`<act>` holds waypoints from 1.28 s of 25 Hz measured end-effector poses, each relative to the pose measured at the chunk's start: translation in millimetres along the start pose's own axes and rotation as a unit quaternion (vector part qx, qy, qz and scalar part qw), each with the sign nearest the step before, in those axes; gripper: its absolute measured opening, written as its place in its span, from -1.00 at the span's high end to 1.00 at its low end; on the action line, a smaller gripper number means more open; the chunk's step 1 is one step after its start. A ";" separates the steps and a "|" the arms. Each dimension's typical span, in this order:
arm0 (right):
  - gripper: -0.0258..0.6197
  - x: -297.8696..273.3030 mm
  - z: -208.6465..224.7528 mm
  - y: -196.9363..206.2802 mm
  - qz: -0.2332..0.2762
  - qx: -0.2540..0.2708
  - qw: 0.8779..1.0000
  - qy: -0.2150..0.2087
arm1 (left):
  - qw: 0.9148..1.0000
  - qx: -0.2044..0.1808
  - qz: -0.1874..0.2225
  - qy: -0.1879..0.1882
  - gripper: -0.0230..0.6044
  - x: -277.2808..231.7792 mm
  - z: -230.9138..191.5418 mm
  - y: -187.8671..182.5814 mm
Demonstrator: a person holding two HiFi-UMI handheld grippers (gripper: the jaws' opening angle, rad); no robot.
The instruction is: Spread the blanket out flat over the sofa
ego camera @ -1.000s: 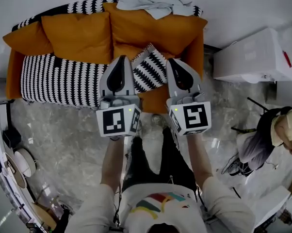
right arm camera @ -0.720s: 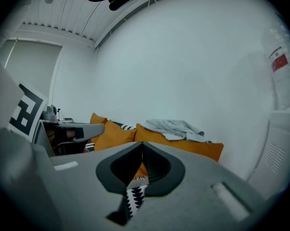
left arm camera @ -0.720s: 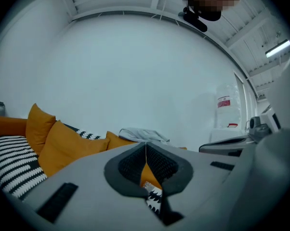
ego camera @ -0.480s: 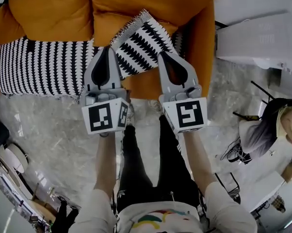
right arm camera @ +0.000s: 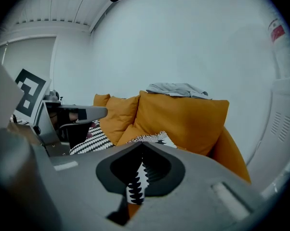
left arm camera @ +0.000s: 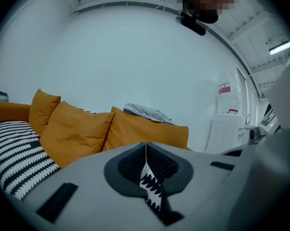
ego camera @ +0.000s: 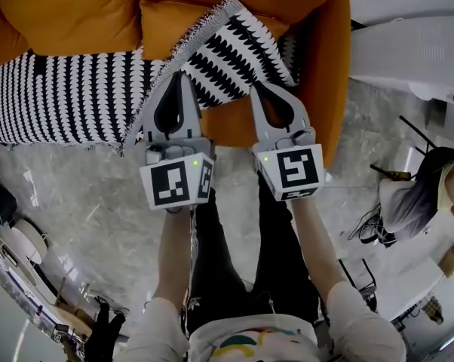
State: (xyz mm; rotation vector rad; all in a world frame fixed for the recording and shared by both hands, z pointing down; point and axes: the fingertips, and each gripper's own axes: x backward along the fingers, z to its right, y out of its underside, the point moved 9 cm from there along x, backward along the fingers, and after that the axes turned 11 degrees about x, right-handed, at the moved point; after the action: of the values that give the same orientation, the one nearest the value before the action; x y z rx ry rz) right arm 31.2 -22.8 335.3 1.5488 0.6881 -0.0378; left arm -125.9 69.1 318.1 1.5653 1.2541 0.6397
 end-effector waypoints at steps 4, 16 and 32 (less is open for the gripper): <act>0.60 -24.9 16.7 -6.1 -0.004 0.013 1.000 -0.026 | 1.000 0.005 0.001 -0.001 0.87 -11.8 -3.6 -1.0; 0.50 -180.1 101.0 -16.7 -0.124 0.087 0.986 -0.069 | 1.000 0.021 -0.007 -0.001 0.86 -45.5 -17.3 -2.1; 0.88 -190.2 91.0 -5.6 -0.195 0.097 0.972 -0.092 | 0.999 0.038 -0.019 -0.018 0.86 -27.6 -37.0 -1.3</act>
State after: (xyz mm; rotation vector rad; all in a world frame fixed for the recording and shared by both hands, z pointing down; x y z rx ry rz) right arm -91.6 -181.6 400.1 1.5496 0.8507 -0.5515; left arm -167.0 56.9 335.4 1.6046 1.2898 0.5431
